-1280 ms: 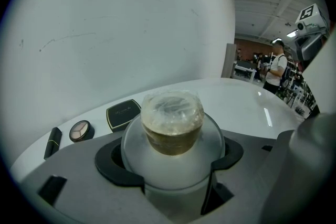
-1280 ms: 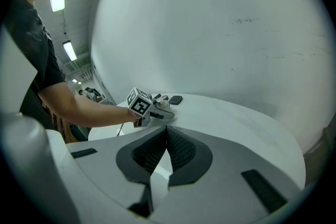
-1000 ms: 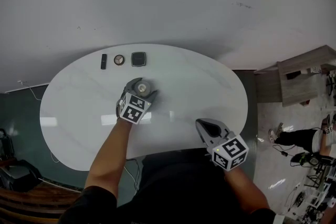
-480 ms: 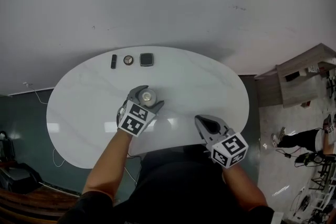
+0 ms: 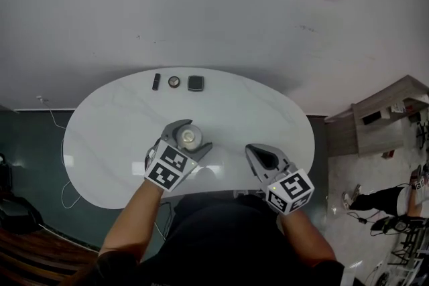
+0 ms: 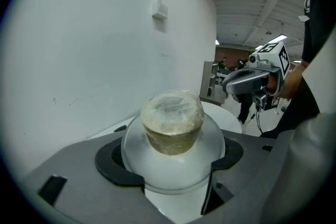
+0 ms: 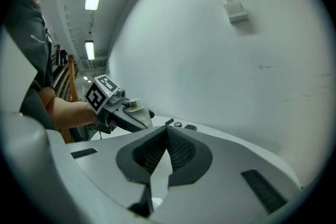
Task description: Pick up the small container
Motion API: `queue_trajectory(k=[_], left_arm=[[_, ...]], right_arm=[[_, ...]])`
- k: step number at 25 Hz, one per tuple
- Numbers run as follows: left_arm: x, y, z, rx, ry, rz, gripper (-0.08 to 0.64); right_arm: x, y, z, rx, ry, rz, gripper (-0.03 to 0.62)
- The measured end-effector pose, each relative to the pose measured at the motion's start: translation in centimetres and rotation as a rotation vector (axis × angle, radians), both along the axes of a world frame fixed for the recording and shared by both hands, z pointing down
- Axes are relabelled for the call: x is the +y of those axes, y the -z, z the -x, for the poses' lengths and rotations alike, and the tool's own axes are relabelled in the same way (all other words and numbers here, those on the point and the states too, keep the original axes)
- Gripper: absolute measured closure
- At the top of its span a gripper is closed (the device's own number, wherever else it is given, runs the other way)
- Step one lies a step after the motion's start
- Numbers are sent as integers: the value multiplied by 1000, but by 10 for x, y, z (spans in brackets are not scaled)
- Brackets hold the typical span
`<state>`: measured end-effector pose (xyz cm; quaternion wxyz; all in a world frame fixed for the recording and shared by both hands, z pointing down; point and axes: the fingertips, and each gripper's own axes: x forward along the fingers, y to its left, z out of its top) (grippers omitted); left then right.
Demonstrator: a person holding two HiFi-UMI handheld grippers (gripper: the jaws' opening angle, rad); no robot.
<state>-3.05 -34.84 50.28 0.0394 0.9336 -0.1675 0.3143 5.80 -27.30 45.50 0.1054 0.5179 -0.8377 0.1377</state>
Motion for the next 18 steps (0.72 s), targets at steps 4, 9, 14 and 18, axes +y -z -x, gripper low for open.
queue_trajectory(k=[4, 9, 14, 18], left_arm=[[16, 22, -1, 12, 23, -15, 218], [34, 41, -8, 20, 48, -28, 218], [55, 42, -15, 6, 69, -23, 218], [68, 42, -21, 0, 91, -25, 218]], right_arm=[[-2, 20, -2, 3, 51, -39, 598], [-1, 43, -12, -26, 86, -92, 598], [3, 47, -23, -66, 100, -103, 598], [9, 38, -29, -55, 133, -85, 598]])
